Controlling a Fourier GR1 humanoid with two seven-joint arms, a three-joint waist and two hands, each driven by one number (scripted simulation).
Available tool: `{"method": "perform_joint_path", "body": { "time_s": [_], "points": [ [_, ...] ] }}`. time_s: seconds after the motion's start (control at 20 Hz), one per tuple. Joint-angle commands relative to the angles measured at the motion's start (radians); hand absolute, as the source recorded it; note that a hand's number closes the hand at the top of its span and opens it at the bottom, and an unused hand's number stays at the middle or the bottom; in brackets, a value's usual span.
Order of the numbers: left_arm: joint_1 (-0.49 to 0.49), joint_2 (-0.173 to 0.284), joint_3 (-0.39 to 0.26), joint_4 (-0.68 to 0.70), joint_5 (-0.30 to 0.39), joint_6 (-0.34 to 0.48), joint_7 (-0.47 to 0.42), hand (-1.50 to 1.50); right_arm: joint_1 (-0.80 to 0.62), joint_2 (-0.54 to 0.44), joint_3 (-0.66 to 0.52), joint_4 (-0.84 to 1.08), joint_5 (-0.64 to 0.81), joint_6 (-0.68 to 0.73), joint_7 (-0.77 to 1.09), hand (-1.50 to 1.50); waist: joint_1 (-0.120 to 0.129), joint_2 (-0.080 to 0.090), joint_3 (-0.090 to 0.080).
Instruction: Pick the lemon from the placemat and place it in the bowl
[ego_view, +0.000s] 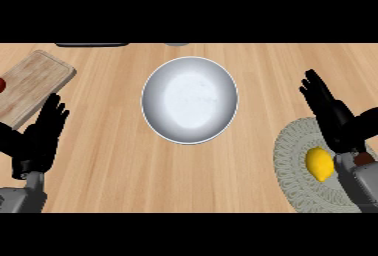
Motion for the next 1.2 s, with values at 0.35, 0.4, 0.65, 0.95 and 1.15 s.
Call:
{"method": "perform_joint_path", "body": {
  "time_s": [0.35, 0.4, 0.65, 0.95, 1.15],
  "points": [
    [-0.101, 0.044, 0.063, -0.068, -0.028, -0.033, -0.140, 0.00, -0.083, -0.042, 0.141, -0.092, 0.360, -0.122, -0.067, -1.50, -0.025, -0.018, -0.026],
    [-0.089, 0.043, 0.066, -0.067, -0.027, -0.038, -0.147, 0.00, -0.040, 0.038, 0.117, -0.146, 0.359, -0.236, -0.101, -1.50, -0.037, -0.019, -0.022],
    [-0.071, 0.071, 0.110, -0.077, 0.003, -0.096, -0.170, 0.00, 0.224, 0.017, 0.266, -0.373, 0.570, -0.376, -0.154, -1.50, -0.033, -0.013, -0.020],
    [-0.100, 0.061, 0.113, -0.055, -0.025, -0.066, -0.162, 0.00, 0.246, -0.259, 0.236, -0.592, 0.763, -0.317, 0.212, -1.50, -0.050, -0.015, -0.024],
    [-0.091, 0.084, 0.132, -0.069, -0.005, -0.092, -0.138, 0.00, 0.254, -0.408, 0.142, -0.724, 0.776, -0.207, 0.465, -1.50, -0.041, -0.014, -0.024]
  ]
}}
